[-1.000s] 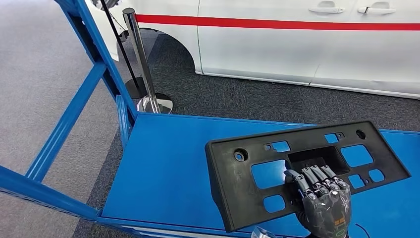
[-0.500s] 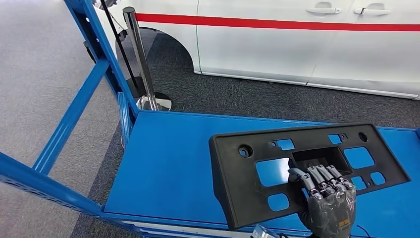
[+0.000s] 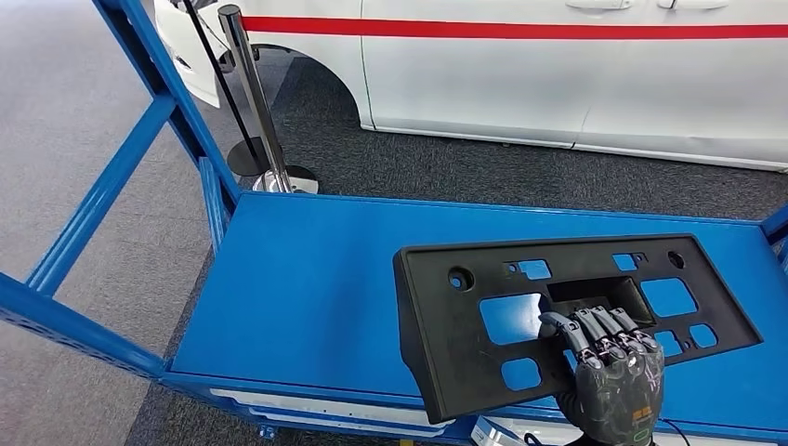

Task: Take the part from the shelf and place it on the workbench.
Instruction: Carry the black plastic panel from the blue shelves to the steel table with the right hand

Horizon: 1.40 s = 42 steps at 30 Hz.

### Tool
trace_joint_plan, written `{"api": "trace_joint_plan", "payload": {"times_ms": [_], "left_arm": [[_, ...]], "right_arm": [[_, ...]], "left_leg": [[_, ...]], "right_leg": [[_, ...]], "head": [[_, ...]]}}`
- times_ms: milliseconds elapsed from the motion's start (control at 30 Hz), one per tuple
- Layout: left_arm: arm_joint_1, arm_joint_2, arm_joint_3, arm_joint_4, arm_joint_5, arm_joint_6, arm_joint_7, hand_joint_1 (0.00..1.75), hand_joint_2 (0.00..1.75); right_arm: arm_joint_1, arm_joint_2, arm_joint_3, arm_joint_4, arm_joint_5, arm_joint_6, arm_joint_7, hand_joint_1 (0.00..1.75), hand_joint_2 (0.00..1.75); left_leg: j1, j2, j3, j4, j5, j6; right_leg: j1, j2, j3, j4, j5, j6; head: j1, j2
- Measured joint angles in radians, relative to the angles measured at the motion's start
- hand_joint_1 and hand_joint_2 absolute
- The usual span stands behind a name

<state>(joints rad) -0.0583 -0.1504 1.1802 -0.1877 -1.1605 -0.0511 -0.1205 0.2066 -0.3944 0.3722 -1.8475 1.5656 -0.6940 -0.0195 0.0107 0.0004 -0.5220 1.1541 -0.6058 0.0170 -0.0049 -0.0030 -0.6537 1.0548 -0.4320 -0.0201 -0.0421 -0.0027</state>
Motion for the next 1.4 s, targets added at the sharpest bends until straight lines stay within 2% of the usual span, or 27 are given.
{"api": "trace_joint_plan", "payload": {"times_ms": [33,100,200,233,267,333,367,400,433,500,567,600,633,700,733,800,867,900,967,1033,1100,1133,1200,1233,1267,1367,1400], "left_arm": [[-0.001,0.001,0.0,0.0,0.001,0.0,0.0,0.0,1.75],[-0.003,0.002,0.0,0.0,0.003,0.0,0.0,0.0,1.75],[-0.003,0.002,0.002,0.0,0.004,0.0,0.001,0.0,1.75],[-0.003,0.001,0.002,0.0,0.004,0.0,0.001,0.0,1.75],[-0.003,0.001,0.003,0.0,0.005,0.0,0.002,0.0,1.75],[-0.004,0.001,0.008,0.0,0.006,0.0,0.002,0.0,1.75],[-0.003,0.001,0.011,0.0,0.006,0.0,0.003,0.0,1.75],[-0.003,0.001,0.014,0.0,0.006,0.0,0.003,0.0,1.75],[-0.003,0.001,0.016,0.0,0.006,0.0,0.003,0.0,1.75],[-0.003,0.001,0.019,0.0,0.008,-0.001,0.003,0.0,1.75],[-0.004,0.001,0.021,0.0,0.011,-0.002,0.003,0.0,1.75],[-0.004,0.002,0.023,0.0,0.014,-0.003,0.003,0.0,1.75],[-0.004,0.005,0.026,0.0,0.019,-0.005,0.003,0.0,1.75],[-0.003,0.014,0.037,0.0,0.032,-0.011,0.003,0.0,1.75],[-0.003,0.02,0.043,0.0,0.04,-0.016,0.004,0.0,1.75],[-0.004,0.031,0.053,0.0,0.048,-0.023,0.009,0.0,1.75],[-0.004,0.045,0.062,0.0,0.05,-0.026,0.018,0.0,1.75],[-0.004,0.051,0.067,0.0,0.051,-0.027,0.022,0.0,1.75],[-0.004,0.061,0.073,0.0,0.05,-0.026,0.029,0.0,1.75],[-0.005,0.068,0.076,0.0,0.049,-0.026,0.032,0.0,1.75],[-0.007,0.074,0.077,0.0,0.048,-0.026,0.032,0.0,1.75],[-0.007,0.076,0.077,0.0,0.048,-0.026,0.032,0.0,1.75],[-0.007,0.079,0.081,0.0,0.048,-0.026,0.032,0.0,1.75],[-0.007,0.08,0.084,0.0,0.048,-0.026,0.033,0.0,1.75],[-0.008,0.081,0.087,0.0,0.048,-0.026,0.033,0.0,1.75],[-0.008,0.081,0.092,0.0,0.048,-0.026,0.033,0.0,1.75],[-0.008,0.081,0.092,0.0,0.048,-0.026,0.033,0.0,1.75]], "right_arm": [[-0.001,0.0,0.001,0.0,0.0,0.0,0.001,1.75,1.75],[-0.003,0.0,0.002,0.0,0.0,0.0,0.003,1.75,1.75],[-0.008,-0.002,0.006,0.003,-0.004,0.0,0.003,1.75,1.75],[-0.01,-0.003,0.007,0.004,-0.006,-0.001,0.003,1.75,1.75],[-0.012,-0.005,0.009,0.006,-0.008,-0.001,0.002,1.75,1.75],[-0.017,-0.006,0.012,0.011,-0.01,-0.001,0.001,1.75,1.75],[-0.018,-0.006,0.014,0.014,-0.011,-0.001,-0.001,1.75,1.75],[-0.019,-0.006,0.017,0.017,-0.012,-0.001,-0.002,1.75,1.75],[-0.021,-0.006,0.019,0.019,-0.012,-0.001,-0.004,1.75,1.75],[-0.029,-0.006,0.023,0.022,-0.013,-0.001,-0.006,1.75,1.75],[-0.042,-0.006,0.028,0.024,-0.014,-0.001,-0.011,1.75,1.75],[-0.051,-0.005,0.033,0.026,-0.016,-0.001,-0.015,1.75,1.75],[-0.064,-0.002,0.041,0.031,-0.017,-0.001,-0.019,1.75,1.75],[-0.102,0.017,0.069,0.059,-0.013,-0.001,-0.023,1.75,1.75],[-0.126,0.032,0.087,0.079,-0.009,-0.001,-0.022,1.75,1.75],[-0.172,0.067,0.125,0.124,-0.002,-0.001,-0.013,1.75,1.75],[-0.218,0.099,0.162,0.17,-0.003,0.0,0.003,1.75,1.75],[-0.239,0.112,0.18,0.192,-0.005,0.0,0.012,1.75,1.75],[-0.27,0.13,0.21,0.226,-0.008,-0.001,0.024,1.75,1.75],[-0.29,0.142,0.229,0.246,-0.009,-0.001,0.029,1.75,1.75],[-0.305,0.151,0.239,0.257,-0.01,-0.001,0.032,1.75,1.75],[-0.311,0.155,0.243,0.262,-0.01,-0.001,0.033,1.75,1.75],[-0.318,0.16,0.249,0.271,-0.011,-0.001,0.035,1.75,1.75],[-0.32,0.161,0.252,0.276,-0.011,-0.001,0.035,1.75,1.75],[-0.322,0.162,0.253,0.28,-0.011,-0.001,0.035,1.75,1.75],[-0.33,0.162,0.257,0.292,-0.011,-0.001,0.035,1.75,1.75],[-0.33,0.162,0.258,0.296,-0.011,-0.001,0.035,1.75,1.75]], "left_leg": [[-0.005,0.001,0.043,-0.073,0.018,0.011],[-0.014,0.003,0.087,-0.158,0.034,0.021],[-0.014,0.004,0.075,-0.182,0.065,0.023],[-0.011,0.006,0.066,-0.188,0.079,0.028],[-0.008,0.009,0.055,-0.195,0.094,0.033],[-0.008,0.012,0.029,-0.194,0.117,0.038],[-0.008,0.013,0.014,-0.192,0.128,0.037],[-0.008,0.014,-0.001,-0.188,0.138,0.036],[-0.007,0.014,-0.018,-0.182,0.147,0.033],[-0.004,0.013,-0.052,-0.162,0.159,0.024],[-0.004,0.012,-0.08,-0.14,0.166,0.013],[-0.005,0.011,-0.087,-0.133,0.171,0.006],[-0.006,0.011,-0.092,-0.13,0.177,-0.002],[-0.003,0.011,-0.098,-0.128,0.185,-0.018],[-0.001,0.01,-0.106,-0.118,0.171,-0.025],[0.002,0.008,-0.135,-0.048,0.091,-0.036],[0.002,0.007,-0.168,0.074,0.004,-0.042],[0.002,0.006,-0.173,0.124,-0.012,-0.043],[0.001,0.006,-0.139,0.131,0.024,-0.037],[-0.004,0.004,-0.039,0.012,0.07,-0.022],[-0.012,0.004,0.059,-0.134,0.066,-0.007],[-0.015,0.004,0.083,-0.175,0.06,-0.002],[-0.016,0.005,0.082,-0.194,0.077,0.006],[-0.015,0.006,0.078,-0.202,0.09,0.012],[-0.012,0.008,0.069,-0.208,0.104,0.018],[-0.011,0.013,0.023,-0.203,0.14,0.03],[-0.011,0.014,0.003,-0.196,0.15,0.031]], "right_leg": [[0.003,0.0,-0.005,0.0,0.007,0.002],[0.003,-0.002,-0.009,-0.005,0.025,0.01],[-0.001,-0.002,-0.013,-0.016,0.042,0.028],[-0.002,-0.001,-0.019,-0.007,0.022,0.033],[-0.002,0.001,-0.028,0.02,-0.016,0.037],[-0.008,0.002,-0.052,0.129,-0.119,0.045],[-0.011,0.002,-0.06,0.188,-0.149,0.049],[-0.014,0.002,-0.059,0.231,-0.155,0.054],[-0.017,0.001,-0.044,0.244,-0.138,0.058],[-0.025,0.001,0.036,0.165,-0.086,0.064],[-0.023,0.003,0.13,0.033,-0.09,0.061],[-0.02,0.004,0.154,-0.009,-0.103,0.057],[-0.015,0.005,0.161,-0.026,-0.113,0.049],[-0.013,0.005,0.147,-0.029,-0.1,0.029],[-0.014,0.004,0.137,-0.03,-0.089,0.018],[-0.015,0.001,0.11,-0.033,-0.065,0.0],[-0.012,0.001,0.078,-0.031,-0.041,-0.008],[-0.009,0.0,0.062,-0.03,-0.029,-0.009],[-0.004,-0.001,0.031,-0.027,-0.007,-0.009],[0.001,-0.002,0.006,-0.024,0.013,-0.007],[0.004,-0.004,-0.007,-0.024,0.033,0.0],[0.002,-0.006,-0.008,-0.027,0.044,0.005],[-0.001,-0.008,-0.009,-0.037,0.062,0.016],[-0.002,-0.007,-0.012,-0.034,0.054,0.022],[-0.002,-0.005,-0.02,-0.016,0.027,0.027],[-0.007,-0.001,-0.056,0.14,-0.128,0.04],[-0.009,-0.001,-0.064,0.201,-0.158,0.043]], "head": [[0.0,0.0],[0.0,0.0],[0.0,0.0],[0.001,0.0],[0.001,0.0],[0.001,0.0],[0.001,0.0],[0.001,0.0],[0.001,0.0],[0.001,0.0],[0.001,0.0],[0.001,0.0],[0.001,0.0],[0.001,0.0],[0.0,0.0],[0.0,0.0],[0.0,0.0],[0.0,0.0],[0.0,0.0],[0.0,0.0],[0.0,0.0],[0.0,0.0],[0.0,0.0],[-0.001,0.0],[0.0,0.0],[0.0,0.0],[0.0,0.0]]}}
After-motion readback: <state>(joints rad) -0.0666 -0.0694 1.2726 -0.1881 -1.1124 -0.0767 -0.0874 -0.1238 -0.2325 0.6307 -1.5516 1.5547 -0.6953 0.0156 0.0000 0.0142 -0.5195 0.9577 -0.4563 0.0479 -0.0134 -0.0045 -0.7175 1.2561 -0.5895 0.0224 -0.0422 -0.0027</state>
